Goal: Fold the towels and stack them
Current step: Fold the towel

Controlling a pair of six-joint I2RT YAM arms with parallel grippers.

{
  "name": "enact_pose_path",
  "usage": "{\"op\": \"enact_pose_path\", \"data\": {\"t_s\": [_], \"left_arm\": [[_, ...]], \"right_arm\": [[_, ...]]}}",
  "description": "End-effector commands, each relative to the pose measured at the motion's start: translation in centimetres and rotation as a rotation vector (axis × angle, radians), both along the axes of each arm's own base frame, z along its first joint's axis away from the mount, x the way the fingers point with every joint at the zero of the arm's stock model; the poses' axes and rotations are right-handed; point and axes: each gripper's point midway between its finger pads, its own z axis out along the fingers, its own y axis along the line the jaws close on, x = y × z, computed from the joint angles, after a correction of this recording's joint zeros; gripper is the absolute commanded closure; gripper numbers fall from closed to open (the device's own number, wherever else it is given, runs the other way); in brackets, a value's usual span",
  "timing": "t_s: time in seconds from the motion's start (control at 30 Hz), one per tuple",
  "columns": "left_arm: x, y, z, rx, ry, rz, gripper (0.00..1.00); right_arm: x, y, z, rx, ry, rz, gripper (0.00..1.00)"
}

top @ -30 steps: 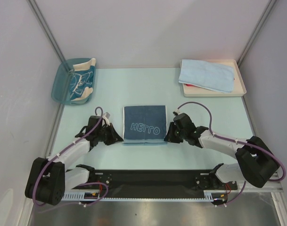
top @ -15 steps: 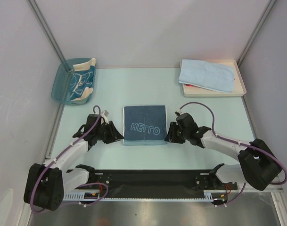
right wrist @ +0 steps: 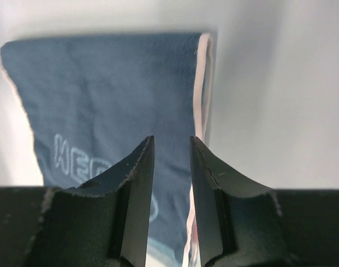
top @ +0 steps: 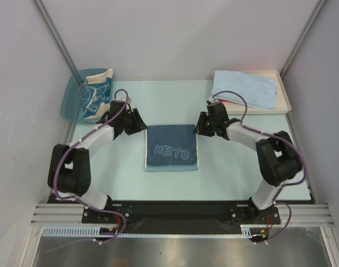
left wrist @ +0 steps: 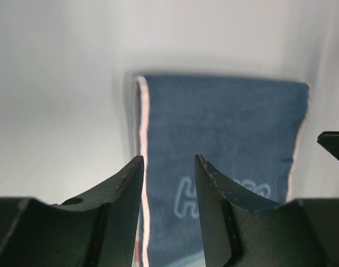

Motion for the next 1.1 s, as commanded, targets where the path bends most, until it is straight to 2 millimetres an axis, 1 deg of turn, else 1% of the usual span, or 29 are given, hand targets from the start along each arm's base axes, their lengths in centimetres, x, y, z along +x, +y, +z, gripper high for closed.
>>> {"op": "enact_pose_path", "data": {"t_s": [0.0,0.03,0.07,0.1,0.13,0.17,0.2,0.23,0.37,0.47,0.57,0.73,0.9,1.07], "left_arm": [[3.0,0.8,-1.4,0.054,-0.013,-0.001,0.53],[4.0,0.8,-1.0,0.064,-0.024,-0.005,0.53],[4.3,0.7,-1.6,0.069,-0.008,-0.014,0.53],[4.6,0.6,-2.0,0.072,0.002,-0.019,0.53],[5.1,0.6,-3.2,0.084,0.026,-0.020,0.53],[5.2,0.7,-3.7,0.086,0.045,-0.020,0.53],[5.4,0.5,-4.0,0.080,0.048,-0.027,0.53],[5.6,0.4,-5.0,0.082,0.067,-0.033,0.53],[5.8,0.7,-6.7,0.084,0.103,-0.028,0.54],[5.9,0.6,-7.3,0.076,0.114,-0.031,0.54],[5.9,0.7,-7.6,0.077,0.118,-0.027,0.54],[6.0,0.8,-8.6,0.086,0.148,-0.013,0.56],[6.1,0.8,-9.3,0.088,0.165,-0.007,0.60],[6.1,0.5,-9.9,0.084,0.178,-0.011,0.64]], "right_arm": [[2.5,0.7,-1.0,-0.019,-0.013,0.018,0.64],[2.9,0.8,-1.3,-0.020,-0.007,0.016,0.64],[3.6,1.1,-1.2,-0.015,-0.019,0.020,0.64],[4.0,1.1,-2.2,-0.025,-0.001,0.017,0.64],[4.2,1.1,-2.5,-0.036,0.003,0.017,0.64],[4.8,1.2,-2.2,-0.042,-0.001,0.015,0.64],[5.0,1.0,-3.1,-0.059,0.014,0.011,0.64],[5.2,1.0,-3.3,-0.073,0.010,0.011,0.64],[5.9,0.7,-4.2,-0.097,0.022,0.005,0.63],[6.2,0.2,-4.8,-0.117,0.027,-0.006,0.62],[6.5,-0.1,-4.7,-0.124,0.023,-0.011,0.61],[7.8,-0.1,-3.8,-0.135,-0.008,-0.013,0.61],[8.5,0.1,-4.5,-0.165,0.001,-0.004,0.62],[8.8,-0.2,-5.4,-0.189,0.010,-0.007,0.62]]}}
